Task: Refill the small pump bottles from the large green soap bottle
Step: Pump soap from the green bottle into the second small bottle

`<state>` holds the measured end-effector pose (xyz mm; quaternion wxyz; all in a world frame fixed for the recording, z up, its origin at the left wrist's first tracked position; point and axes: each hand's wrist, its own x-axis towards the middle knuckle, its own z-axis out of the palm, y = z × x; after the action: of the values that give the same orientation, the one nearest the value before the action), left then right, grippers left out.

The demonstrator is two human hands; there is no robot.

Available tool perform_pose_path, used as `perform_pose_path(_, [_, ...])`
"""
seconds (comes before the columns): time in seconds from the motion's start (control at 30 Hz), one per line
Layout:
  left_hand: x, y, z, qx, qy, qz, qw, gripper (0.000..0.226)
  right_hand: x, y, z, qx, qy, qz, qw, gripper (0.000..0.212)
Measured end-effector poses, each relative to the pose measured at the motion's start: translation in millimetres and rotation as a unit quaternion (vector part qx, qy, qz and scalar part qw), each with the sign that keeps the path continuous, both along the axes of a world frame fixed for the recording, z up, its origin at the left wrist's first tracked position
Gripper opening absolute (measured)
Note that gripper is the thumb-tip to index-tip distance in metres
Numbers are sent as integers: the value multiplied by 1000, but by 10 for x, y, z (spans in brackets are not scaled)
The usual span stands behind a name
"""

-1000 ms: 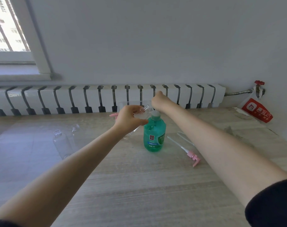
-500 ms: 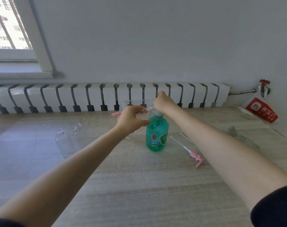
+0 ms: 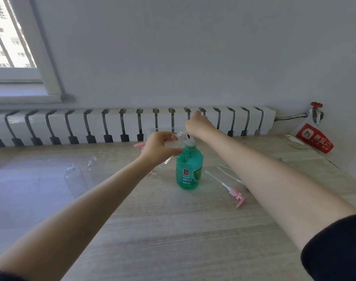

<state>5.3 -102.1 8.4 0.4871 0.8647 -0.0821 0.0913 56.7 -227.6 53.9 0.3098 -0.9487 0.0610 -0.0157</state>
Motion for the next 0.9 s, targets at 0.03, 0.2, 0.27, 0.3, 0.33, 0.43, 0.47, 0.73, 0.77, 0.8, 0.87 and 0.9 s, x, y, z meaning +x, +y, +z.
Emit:
perform_pose_path(0.03, [-6, 2, 3, -2, 1, 0, 1000, 43, 0, 9, 7, -4, 0, 1, 1000, 61])
perform_pose_path(0.2, [-4, 25, 0, 6, -4, 0, 1000, 48, 8, 70, 46, -33, 22, 15, 999, 67])
perform_pose_path(0.27, [4, 39, 0, 8, -7, -2, 1000, 50, 14, 62, 43, -26, 34, 32, 999, 67])
perform_pose_path(0.3, [11, 45, -6, 11, -8, -3, 1000, 51, 15, 57, 33, -22, 38, 36, 998, 66])
perform_pose_path(0.33, [15, 51, -13, 14, -9, -2, 1000, 51, 14, 51, 18, -20, 39, 38, 998, 66])
perform_pose_path(0.43, [26, 60, -42, 22, -11, -2, 1000, 48, 14, 54, -9, -21, 34, 37, 998, 64])
perform_pose_path(0.47, [30, 64, -55, 22, -11, -1, 1000, 48, 14, 57, -14, -22, 32, 38, 999, 64])
perform_pose_path(0.73, [21, 52, -114, 23, -10, -5, 1000, 51, -1, 57, -113, -53, 12, 37, 998, 60])
perform_pose_path(0.77, [16, 50, -111, 22, -9, -5, 1000, 51, -2, 56, -121, -54, 11, 38, 998, 60])
perform_pose_path(0.8, [15, 50, -104, 22, -9, -6, 1000, 50, 4, 55, -125, -54, 10, 38, 998, 60])
perform_pose_path(0.87, [12, 49, -98, 22, -7, -8, 1000, 49, 9, 53, -126, -50, 13, 37, 998, 61])
perform_pose_path(0.9, [11, 45, -95, 21, -5, -7, 1000, 49, 8, 52, -117, -47, 15, 36, 998, 61])
